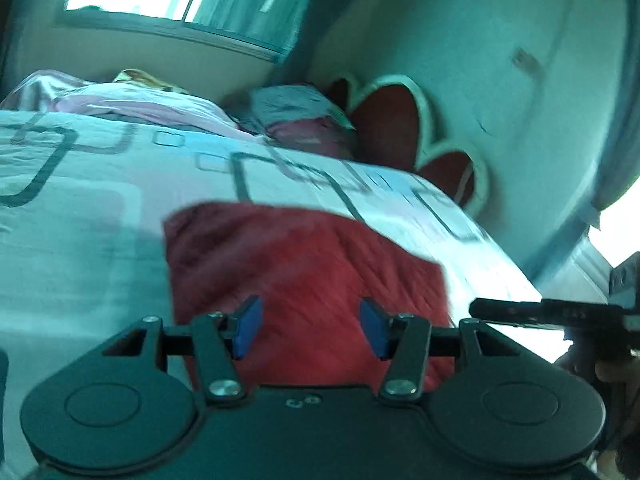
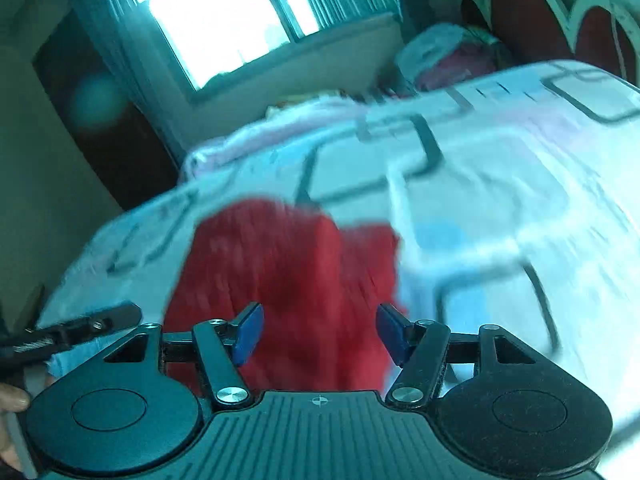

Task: Fold large clothes

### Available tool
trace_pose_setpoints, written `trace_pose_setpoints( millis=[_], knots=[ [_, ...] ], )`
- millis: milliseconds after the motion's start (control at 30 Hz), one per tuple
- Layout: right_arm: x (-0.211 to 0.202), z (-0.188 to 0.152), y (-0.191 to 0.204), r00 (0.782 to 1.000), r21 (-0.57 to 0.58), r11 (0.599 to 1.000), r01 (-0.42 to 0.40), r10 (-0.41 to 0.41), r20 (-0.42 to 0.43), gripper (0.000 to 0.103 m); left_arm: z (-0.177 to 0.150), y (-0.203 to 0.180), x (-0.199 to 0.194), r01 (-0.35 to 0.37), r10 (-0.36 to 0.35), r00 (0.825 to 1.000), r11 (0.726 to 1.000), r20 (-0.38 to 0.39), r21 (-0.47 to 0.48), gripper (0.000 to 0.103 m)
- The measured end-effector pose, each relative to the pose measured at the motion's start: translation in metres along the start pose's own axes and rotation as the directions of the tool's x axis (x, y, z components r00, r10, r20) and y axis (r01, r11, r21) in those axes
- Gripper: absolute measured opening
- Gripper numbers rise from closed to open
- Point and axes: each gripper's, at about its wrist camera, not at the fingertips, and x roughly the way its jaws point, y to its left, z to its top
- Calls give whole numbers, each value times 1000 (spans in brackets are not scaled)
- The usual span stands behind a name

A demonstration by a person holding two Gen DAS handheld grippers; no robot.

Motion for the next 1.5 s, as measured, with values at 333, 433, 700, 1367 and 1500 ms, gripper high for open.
trace_pose_setpoints(
  millis=[333, 433, 700, 1367, 1500],
  knots=[
    [76, 25, -5, 985, -44, 994, 101, -106, -134, 27, 11, -9, 60, 25, -5, 988, 991, -154, 132, 51],
    [82, 5, -21, 972, -34, 989, 143, -147, -181, 26, -3, -11, 71, 37, -6, 981, 987, -195, 156, 51],
    [91, -27, -38, 961, 8, 982, 187, -182, -207, 26, -27, -14, 93, 11, 40, 971, 978, -238, 211, 52],
    [127, 54, 47, 973, -239, 967, 83, -130, -188, 26, 48, 13, 88, -18, 37, 992, 988, -125, 152, 30],
    [164, 45, 29, 951, -207, 972, 113, -167, -262, 26, 40, 18, 123, -22, 50, 977, 990, -205, 137, 34]
  ],
)
